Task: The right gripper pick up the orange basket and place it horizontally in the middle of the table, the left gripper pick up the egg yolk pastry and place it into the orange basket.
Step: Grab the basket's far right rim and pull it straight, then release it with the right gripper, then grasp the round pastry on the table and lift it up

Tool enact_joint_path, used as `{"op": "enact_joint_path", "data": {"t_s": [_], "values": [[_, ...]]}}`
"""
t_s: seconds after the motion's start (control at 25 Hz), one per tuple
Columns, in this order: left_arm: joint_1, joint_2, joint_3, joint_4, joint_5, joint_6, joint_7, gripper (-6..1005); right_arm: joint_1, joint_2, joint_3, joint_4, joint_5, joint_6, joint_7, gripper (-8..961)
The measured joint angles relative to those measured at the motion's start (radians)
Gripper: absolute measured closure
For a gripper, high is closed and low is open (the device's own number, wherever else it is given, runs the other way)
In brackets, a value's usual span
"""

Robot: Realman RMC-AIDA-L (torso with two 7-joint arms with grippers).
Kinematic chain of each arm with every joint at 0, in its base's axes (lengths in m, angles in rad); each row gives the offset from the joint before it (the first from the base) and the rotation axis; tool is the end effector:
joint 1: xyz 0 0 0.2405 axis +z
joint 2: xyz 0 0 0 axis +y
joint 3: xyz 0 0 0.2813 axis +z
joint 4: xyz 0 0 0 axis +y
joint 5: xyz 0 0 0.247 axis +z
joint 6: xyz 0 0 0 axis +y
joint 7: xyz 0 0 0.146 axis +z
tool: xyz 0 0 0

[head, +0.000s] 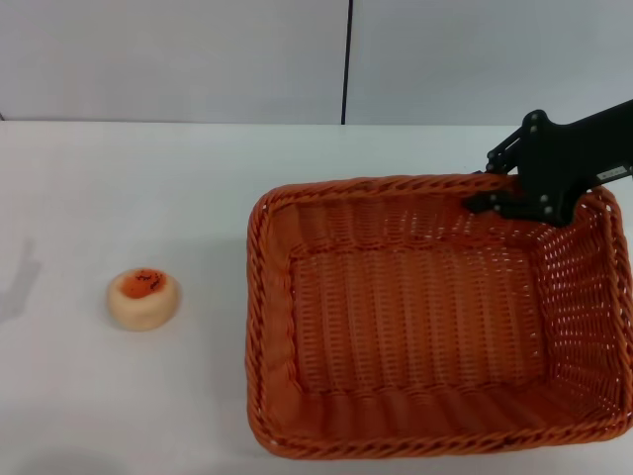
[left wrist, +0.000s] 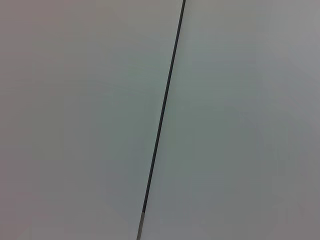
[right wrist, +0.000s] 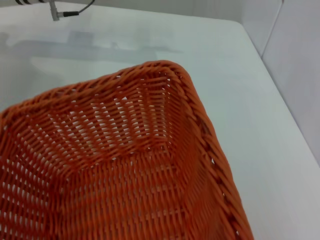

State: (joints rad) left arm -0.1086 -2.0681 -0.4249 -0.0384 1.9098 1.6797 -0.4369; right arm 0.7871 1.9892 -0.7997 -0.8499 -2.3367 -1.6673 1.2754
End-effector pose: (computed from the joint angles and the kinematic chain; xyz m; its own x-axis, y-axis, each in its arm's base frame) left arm -0.4320 0.1962 0.0009 0.5450 -0.2088 0.8120 0.8208 -0.0643 -0.5675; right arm 0.2227 0.4371 0.0334 0.9936 0.1080 -0.0322 0.1029 -0.9861 -0.1303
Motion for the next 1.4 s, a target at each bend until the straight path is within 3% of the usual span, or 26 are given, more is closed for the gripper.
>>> {"op": "enact_joint_path", "data": {"t_s": [0.36,0.64,0.72,0.76,0.8,0.84,0.88,0.96,1.08,1.12,1.16,1.2,1.24,1.28,1.4], "values": [[0.004,0.000,0.002,0.000,0.008,0.000,-0.004,192,-0.032,0.036,-0.029,-0.033,-0.001,0.068,0.002,790],[0.008,0.002,0.018,0.000,0.013,-0.005,-0.008,194,-0.096,0.064,-0.017,-0.155,0.056,0.061,0.011,577],[0.008,0.003,0.031,0.003,0.013,-0.008,-0.009,194,-0.113,0.069,-0.014,-0.177,0.079,0.060,0.020,382],[0.001,0.008,0.087,0.025,0.014,-0.010,-0.015,195,-0.159,0.077,-0.010,-0.219,0.154,0.058,0.041,381],[0.001,0.008,0.087,0.025,0.014,-0.010,-0.015,195,-0.159,0.077,-0.010,-0.219,0.154,0.058,0.041,381],[-0.015,0.012,0.163,0.074,0.014,-0.009,-0.036,195,-0.212,0.082,-0.009,-0.244,0.253,0.057,0.089,381],[-0.015,0.012,0.163,0.074,0.014,-0.009,-0.036,195,-0.212,0.082,-0.009,-0.244,0.253,0.057,0.089,380],[-0.044,0.012,0.284,0.171,0.015,-0.020,-0.100,196,-0.282,0.082,0.001,-0.243,0.398,0.057,0.186,379],[-0.053,0.012,0.316,0.193,0.015,-0.032,-0.124,197,-0.347,0.085,0.012,-0.224,0.521,0.061,0.201,379],[-0.053,0.012,0.316,0.193,0.015,-0.032,-0.124,197,-0.383,0.087,0.014,-0.203,0.591,0.061,0.187,379],[-0.086,0.011,0.442,0.267,0.016,-0.082,-0.225,197,-0.445,0.087,0.013,-0.150,0.725,0.059,0.143,379],[-0.086,0.011,0.442,0.267,0.016,-0.082,-0.225,198,-0.445,0.087,0.013,-0.150,0.725,0.059,0.143,379],[-0.095,0.011,0.482,0.295,0.016,-0.097,-0.259,198,-0.496,0.087,0.010,-0.087,0.850,0.047,0.090,379],[-0.095,0.011,0.482,0.295,0.016,-0.097,-0.259,198,-0.496,0.087,0.010,-0.087,0.850,0.047,0.090,379],[-0.120,0.008,0.598,0.346,0.016,-0.138,-0.308,199,-0.542,0.087,0.011,0.005,0.977,0.022,0.019,379]]}}
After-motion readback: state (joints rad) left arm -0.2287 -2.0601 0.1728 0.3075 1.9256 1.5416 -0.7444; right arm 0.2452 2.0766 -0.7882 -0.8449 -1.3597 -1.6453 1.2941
